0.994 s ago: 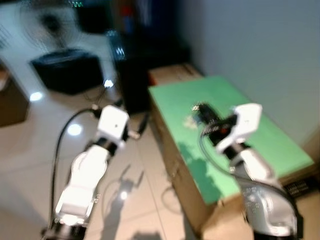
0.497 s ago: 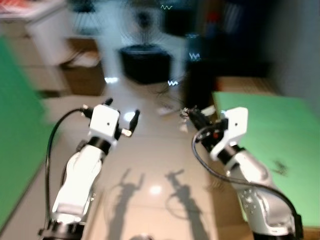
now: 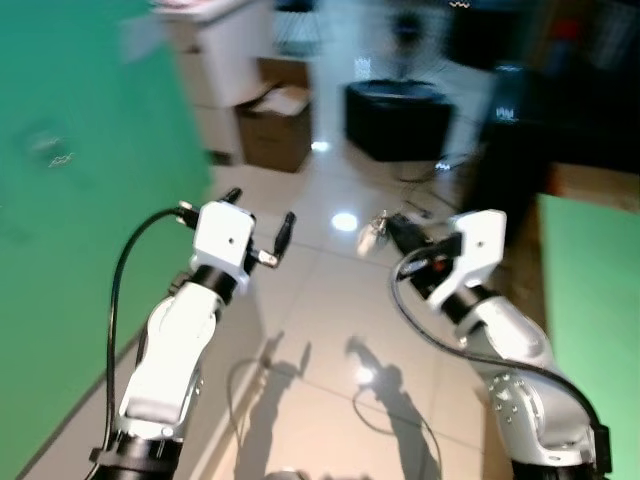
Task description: Hang keys on a hook
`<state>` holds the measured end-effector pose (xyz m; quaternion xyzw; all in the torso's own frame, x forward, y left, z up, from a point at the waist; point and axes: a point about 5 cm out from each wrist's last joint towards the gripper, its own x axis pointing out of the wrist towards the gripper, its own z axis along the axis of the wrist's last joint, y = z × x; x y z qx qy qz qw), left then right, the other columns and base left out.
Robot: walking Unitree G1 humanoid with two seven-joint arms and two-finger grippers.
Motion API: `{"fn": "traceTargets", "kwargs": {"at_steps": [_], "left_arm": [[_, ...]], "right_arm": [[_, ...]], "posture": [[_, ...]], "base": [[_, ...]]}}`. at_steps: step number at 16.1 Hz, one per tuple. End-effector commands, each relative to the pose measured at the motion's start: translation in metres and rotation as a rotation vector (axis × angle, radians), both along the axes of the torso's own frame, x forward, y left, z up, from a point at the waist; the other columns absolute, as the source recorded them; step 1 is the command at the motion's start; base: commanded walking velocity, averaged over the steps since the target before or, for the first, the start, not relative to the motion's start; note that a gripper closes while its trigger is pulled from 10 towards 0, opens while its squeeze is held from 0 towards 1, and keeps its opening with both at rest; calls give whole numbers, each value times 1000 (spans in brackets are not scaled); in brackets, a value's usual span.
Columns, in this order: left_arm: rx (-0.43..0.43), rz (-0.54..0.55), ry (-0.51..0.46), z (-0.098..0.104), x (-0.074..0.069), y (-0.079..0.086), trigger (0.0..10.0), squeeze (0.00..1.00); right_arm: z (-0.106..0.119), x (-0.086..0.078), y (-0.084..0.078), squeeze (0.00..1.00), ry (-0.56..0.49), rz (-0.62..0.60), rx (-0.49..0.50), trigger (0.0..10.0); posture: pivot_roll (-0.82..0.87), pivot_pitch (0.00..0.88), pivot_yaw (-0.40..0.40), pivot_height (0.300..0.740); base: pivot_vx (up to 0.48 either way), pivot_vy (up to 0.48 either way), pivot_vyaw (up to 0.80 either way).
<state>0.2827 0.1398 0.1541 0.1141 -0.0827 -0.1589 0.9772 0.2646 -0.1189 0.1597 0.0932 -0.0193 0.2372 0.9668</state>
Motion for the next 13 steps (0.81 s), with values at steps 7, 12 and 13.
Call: {"fn": "traceTargets", "kwargs": {"at_steps": [7, 12, 13], "left_arm": [[3, 33, 20, 0, -2, 9, 10000, 0], [-18, 61, 45, -7, -1, 11, 10000, 0], [-21, 73, 39, -5, -1, 13, 10000, 0]], "right_arm": [[1, 5, -2, 0, 0, -8, 30, 10000], [0, 11, 12, 0, 3, 65, 22, 10000], [1, 12, 13, 0, 2, 71, 27, 10000]], "posture": [[-33, 0, 22, 740], [-18, 0, 10, 740], [4, 0, 0, 740]], "base": [[0, 0, 800], [0, 0, 800], [0, 0, 800]]}}
